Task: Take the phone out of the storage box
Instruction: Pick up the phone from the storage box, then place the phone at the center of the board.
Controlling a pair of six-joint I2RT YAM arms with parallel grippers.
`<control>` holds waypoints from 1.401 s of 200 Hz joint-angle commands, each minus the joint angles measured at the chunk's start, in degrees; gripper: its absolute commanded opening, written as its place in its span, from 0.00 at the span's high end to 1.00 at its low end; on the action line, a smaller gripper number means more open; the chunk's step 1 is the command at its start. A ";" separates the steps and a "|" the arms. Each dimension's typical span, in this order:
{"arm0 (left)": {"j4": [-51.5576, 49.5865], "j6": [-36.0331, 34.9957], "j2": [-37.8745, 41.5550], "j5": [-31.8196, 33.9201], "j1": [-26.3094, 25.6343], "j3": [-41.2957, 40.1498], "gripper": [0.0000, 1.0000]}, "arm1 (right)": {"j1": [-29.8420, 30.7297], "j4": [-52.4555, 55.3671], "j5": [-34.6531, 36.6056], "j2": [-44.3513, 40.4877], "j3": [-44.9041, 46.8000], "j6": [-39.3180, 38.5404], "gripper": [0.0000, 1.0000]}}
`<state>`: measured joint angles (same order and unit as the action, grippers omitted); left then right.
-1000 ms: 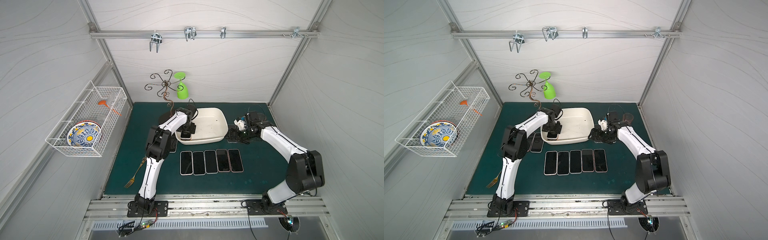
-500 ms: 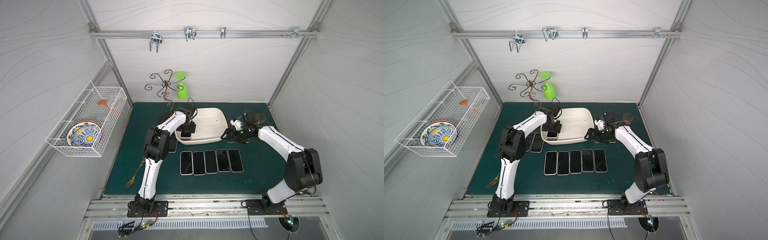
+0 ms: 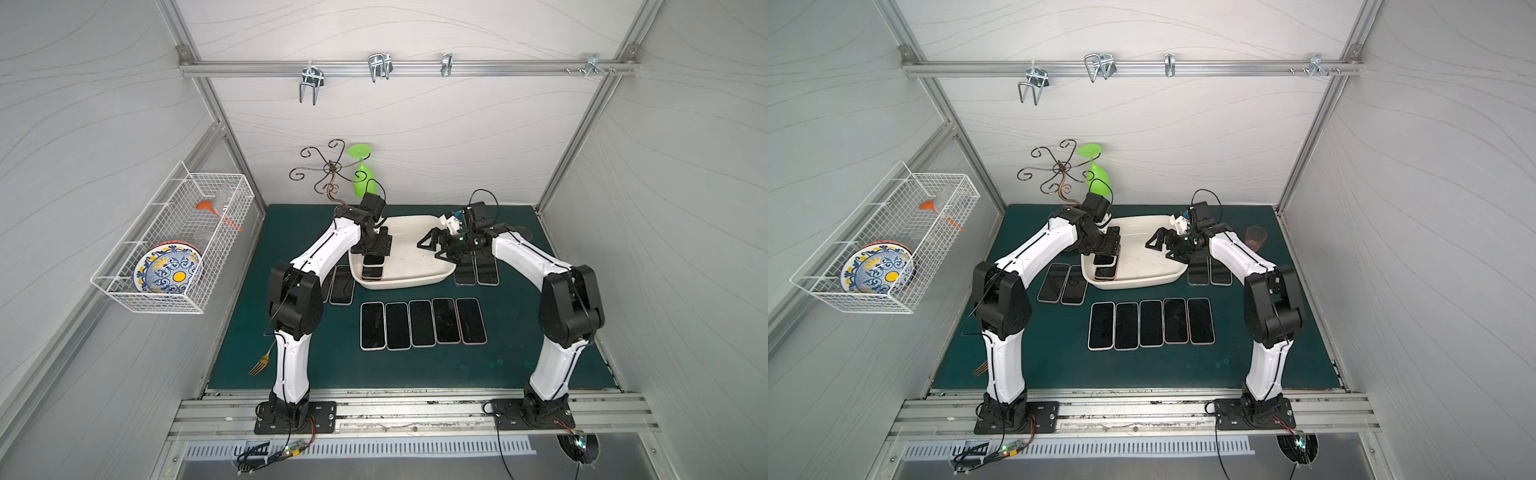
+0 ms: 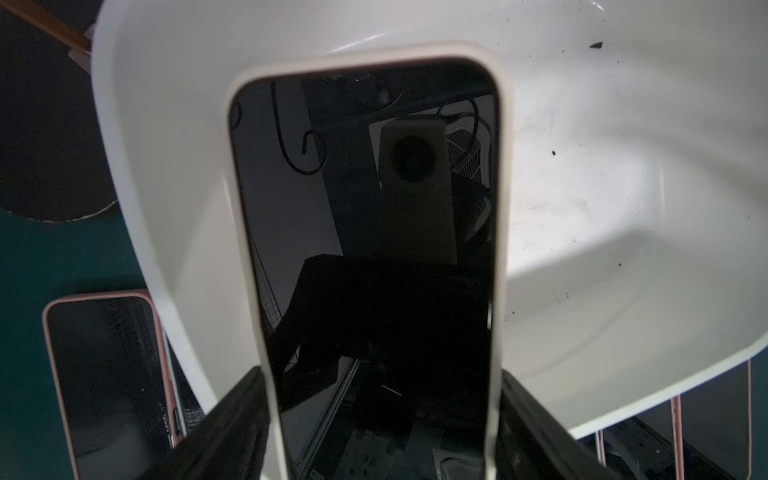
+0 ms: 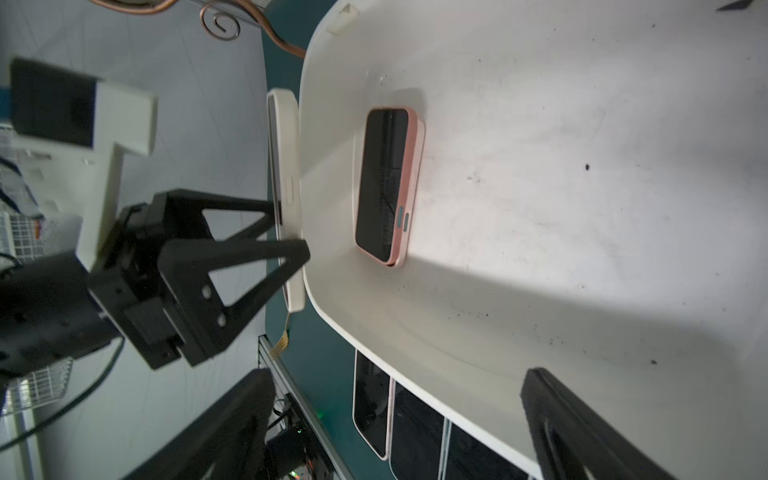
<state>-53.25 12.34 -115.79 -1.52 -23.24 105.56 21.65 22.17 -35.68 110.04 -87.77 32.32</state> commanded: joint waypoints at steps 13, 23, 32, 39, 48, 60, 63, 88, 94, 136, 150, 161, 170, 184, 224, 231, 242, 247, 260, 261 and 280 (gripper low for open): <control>2.93 1.37 5.25 -4.04 0.04 -2.17 0.73 | 2.06 -4.14 -5.80 7.99 -9.14 7.14 0.05; 2.91 1.62 5.62 -4.81 0.04 -2.20 0.72 | 3.17 -4.36 -6.41 9.79 -11.22 7.64 0.05; 2.76 1.74 5.76 -5.19 0.00 -2.13 0.72 | 4.12 -4.45 -6.28 11.28 -12.90 8.21 0.06; 2.74 1.83 5.85 -5.45 -0.05 -2.24 0.72 | 4.59 -4.85 -6.41 12.50 -14.04 9.17 0.07; 2.80 1.98 6.07 -5.77 -0.07 -2.28 0.72 | 5.17 -5.22 -6.97 14.28 -15.55 10.25 0.09; 3.13 2.39 6.38 -5.94 -0.11 -2.77 0.72 | 5.80 -5.39 -8.01 16.53 -17.88 11.47 0.13; 3.37 2.42 6.46 -6.14 -0.13 -2.95 0.72 | 5.97 -5.41 -8.23 17.07 -18.44 11.75 0.14; 3.51 2.60 6.41 -6.56 -0.16 -3.08 0.73 | 7.84 -5.63 -9.79 19.99 -22.45 12.13 0.17; 3.50 2.62 6.36 -6.56 -0.13 -3.13 0.73 | 8.33 -4.55 -10.13 20.82 -23.89 11.76 0.18; 3.61 2.78 6.47 -6.68 -0.14 -3.34 0.73 | 9.64 -5.02 -10.85 22.37 -24.82 12.49 0.40; 3.85 2.95 6.44 -6.94 -0.15 -3.21 0.73 | 9.54 -6.81 -11.99 21.83 -23.75 13.42 0.70; 3.85 3.11 6.27 -7.00 -0.16 -3.00 0.72 | 9.30 -8.78 -13.05 20.94 -22.26 14.92 0.92; 3.66 3.26 6.12 -6.99 -0.13 -2.54 0.69 | 8.95 -9.68 -13.17 19.88 -20.63 15.64 1.00; 3.38 3.39 6.09 -6.94 -0.13 -1.57 0.55 | 8.36 -11.06 -13.89 18.05 -18.31 16.32 1.00; 2.92 5.81 6.76 -9.53 1.48 3.08 0.00 | 4.33 -8.96 -16.64 9.35 -10.21 13.53 1.00; 2.74 6.34 7.39 -10.57 2.36 3.74 0.00 | 2.88 -5.81 -16.81 6.69 -8.12 10.92 1.00; 3.05 7.14 8.94 -11.44 3.92 4.28 0.00 | 0.41 2.28 -16.48 1.40 -5.25 3.94 1.00; 3.31 7.44 9.78 -11.64 4.63 4.20 0.00 | -0.98 6.87 -15.80 -1.22 -4.06 0.18 1.00; 3.96 7.64 11.46 -12.65 6.27 4.05 0.00 | -4.28 18.79 -12.67 -7.93 -1.52 -9.52 1.00; 4.00 7.67 11.55 -12.73 6.41 4.09 0.00 | -4.48 19.71 -12.27 -8.40 -1.39 -10.41 1.00; 4.38 6.95 12.58 -13.18 7.07 3.51 0.00 | -7.95 38.19 3.13 -15.93 -0.08 -22.51 1.00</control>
<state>-51.24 18.96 -106.15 -12.86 -17.41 107.07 17.54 34.89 -45.19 106.26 -87.90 29.12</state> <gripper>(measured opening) 0.996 0.153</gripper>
